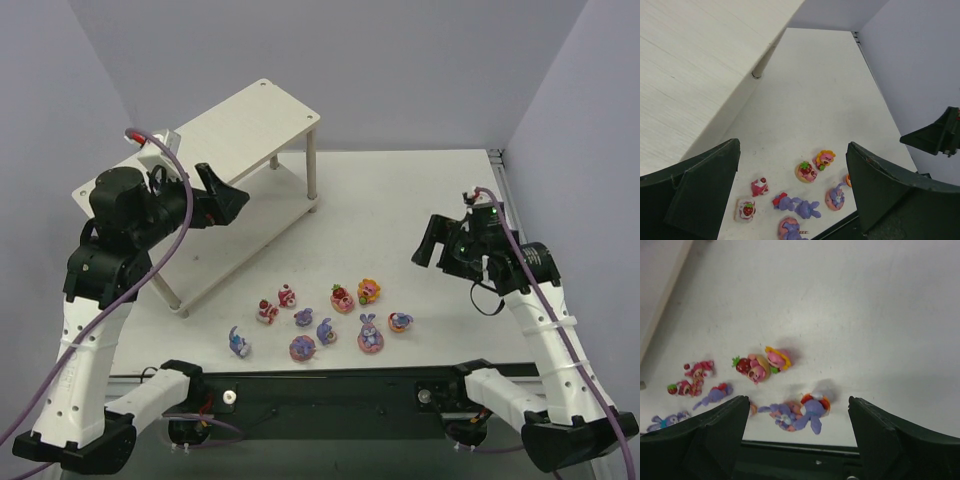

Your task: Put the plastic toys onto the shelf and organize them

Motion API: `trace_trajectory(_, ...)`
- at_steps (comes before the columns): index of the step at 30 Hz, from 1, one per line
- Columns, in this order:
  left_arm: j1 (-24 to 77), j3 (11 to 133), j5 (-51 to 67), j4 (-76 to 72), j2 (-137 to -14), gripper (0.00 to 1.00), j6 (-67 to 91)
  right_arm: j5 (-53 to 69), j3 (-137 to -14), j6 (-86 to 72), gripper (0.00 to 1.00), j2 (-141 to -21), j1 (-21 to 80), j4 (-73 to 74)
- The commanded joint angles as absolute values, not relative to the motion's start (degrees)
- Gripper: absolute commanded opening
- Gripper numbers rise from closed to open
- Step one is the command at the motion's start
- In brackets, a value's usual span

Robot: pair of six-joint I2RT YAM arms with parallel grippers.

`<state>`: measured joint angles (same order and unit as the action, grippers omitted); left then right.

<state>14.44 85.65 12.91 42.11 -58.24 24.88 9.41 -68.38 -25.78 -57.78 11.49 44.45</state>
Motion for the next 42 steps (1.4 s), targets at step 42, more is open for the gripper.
trace_trajectory(42, 14.2, 86.5, 16.5, 28.7, -59.2, 0.97, 31.8, -43.6, -26.7, -68.5, 0.62, -47.0, 64.5, 32.3)
